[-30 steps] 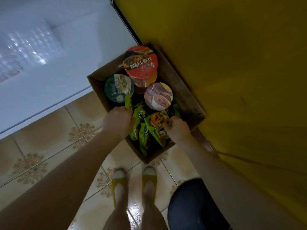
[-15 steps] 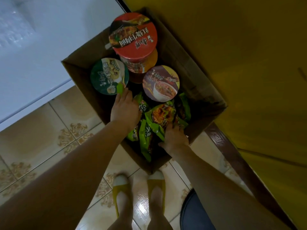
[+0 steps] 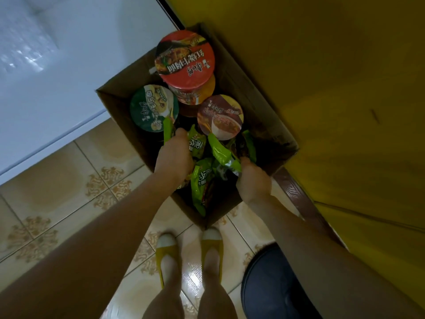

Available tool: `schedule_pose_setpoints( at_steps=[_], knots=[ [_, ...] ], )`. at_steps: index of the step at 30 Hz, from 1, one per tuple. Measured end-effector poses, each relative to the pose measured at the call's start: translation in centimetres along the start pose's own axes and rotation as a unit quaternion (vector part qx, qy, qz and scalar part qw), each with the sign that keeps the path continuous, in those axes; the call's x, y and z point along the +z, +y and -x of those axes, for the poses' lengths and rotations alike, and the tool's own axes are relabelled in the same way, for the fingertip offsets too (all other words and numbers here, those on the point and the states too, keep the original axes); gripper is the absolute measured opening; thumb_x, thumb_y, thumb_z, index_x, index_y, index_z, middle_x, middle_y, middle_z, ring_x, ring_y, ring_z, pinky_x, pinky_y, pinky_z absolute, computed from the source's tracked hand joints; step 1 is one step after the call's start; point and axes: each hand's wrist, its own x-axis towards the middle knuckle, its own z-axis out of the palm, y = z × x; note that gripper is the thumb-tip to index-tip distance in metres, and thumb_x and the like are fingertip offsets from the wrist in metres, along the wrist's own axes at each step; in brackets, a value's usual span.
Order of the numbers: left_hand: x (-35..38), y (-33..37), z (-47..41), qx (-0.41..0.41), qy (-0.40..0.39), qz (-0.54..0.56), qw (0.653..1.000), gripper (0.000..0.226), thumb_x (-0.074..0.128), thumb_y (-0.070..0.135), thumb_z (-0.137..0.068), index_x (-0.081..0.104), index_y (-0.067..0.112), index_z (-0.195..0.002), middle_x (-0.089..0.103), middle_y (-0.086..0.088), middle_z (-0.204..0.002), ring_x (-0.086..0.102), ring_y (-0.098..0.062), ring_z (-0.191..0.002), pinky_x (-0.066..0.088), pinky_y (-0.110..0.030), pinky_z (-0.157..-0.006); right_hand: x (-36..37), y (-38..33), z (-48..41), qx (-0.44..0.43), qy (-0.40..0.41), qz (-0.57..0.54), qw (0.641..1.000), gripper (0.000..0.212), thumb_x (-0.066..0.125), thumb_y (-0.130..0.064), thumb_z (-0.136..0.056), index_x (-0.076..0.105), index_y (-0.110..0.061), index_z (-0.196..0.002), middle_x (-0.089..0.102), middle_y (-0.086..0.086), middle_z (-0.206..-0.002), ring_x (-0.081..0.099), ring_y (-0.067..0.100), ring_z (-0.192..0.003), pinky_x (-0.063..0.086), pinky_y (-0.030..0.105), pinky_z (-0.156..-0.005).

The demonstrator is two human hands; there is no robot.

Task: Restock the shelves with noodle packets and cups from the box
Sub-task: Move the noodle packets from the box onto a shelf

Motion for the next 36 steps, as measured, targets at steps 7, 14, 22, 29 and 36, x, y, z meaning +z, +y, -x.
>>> schedule_pose_setpoints(
  at_steps=[7,14,22,29,36],
  knots=[
    [-7.8,3.2,5.4,0.012,0.064,0.084,0.994,0.019,0.041,0.004,-0.093,0.039,-0.005,-0.109,0.058,-0.026,-0.099,0.058,-0.042,-0.088,0.049,-0.052,-0.074,-7.1,-2.4,4.0,-0.049,-0.016,0.024,0.998,0.036,0.047,-0.004,-0.091,0.044,-0.01,-0.126,0.061,0.017,-0.112,0.058,0.038,-0.102,0.044,0.039,-0.071],
    [-18.3,7.0,10.7,-0.008,0.15,0.099,0.984,0.005,0.037,0.004,-0.096,0.04,0.003,-0.1,0.058,-0.025,-0.096,0.053,-0.032,-0.08,0.029,-0.032,-0.06,-15.4,-6.0,9.2,-0.098,0.001,0.035,0.995,0.043,0.046,-0.009,-0.095,0.035,-0.012,-0.137,0.061,0.017,-0.112,0.058,0.036,-0.1,0.044,0.041,-0.068],
    [-28.5,9.1,17.3,-0.007,0.252,0.131,0.959,0.015,0.037,0.008,-0.097,0.046,-0.003,-0.101,0.054,-0.022,-0.084,0.052,-0.036,-0.078,0.032,-0.036,-0.06,-24.2,-11.2,15.1,-0.162,0.037,-0.002,0.986,0.036,0.052,-0.011,-0.092,0.045,-0.01,-0.127,0.065,0.017,-0.099,0.061,0.035,-0.086,0.051,0.04,-0.066],
    [-35.9,7.9,23.6,-0.053,0.35,0.134,0.925,0.015,0.039,0.008,-0.096,0.048,-0.004,-0.1,0.057,-0.023,-0.084,0.051,-0.035,-0.076,0.025,-0.032,-0.057,-30.2,-17.3,19.9,-0.239,0.039,-0.016,0.97,0.029,0.052,-0.012,-0.091,0.053,-0.012,-0.12,0.063,0.013,-0.106,0.059,0.033,-0.096,0.05,0.037,-0.075],
    [-42.1,4.3,29.6,-0.092,0.454,0.126,0.877,0.015,0.04,0.009,-0.096,0.048,-0.004,-0.098,0.049,-0.015,-0.072,0.051,-0.039,-0.069,0.029,-0.035,-0.054,-34.2,-25.0,24.0,-0.334,0.053,0.013,0.941,0.026,0.053,-0.012,-0.089,0.055,-0.009,-0.115,0.064,0.015,-0.102,0.06,0.034,-0.091,0.052,0.042,-0.074]
  ],
)
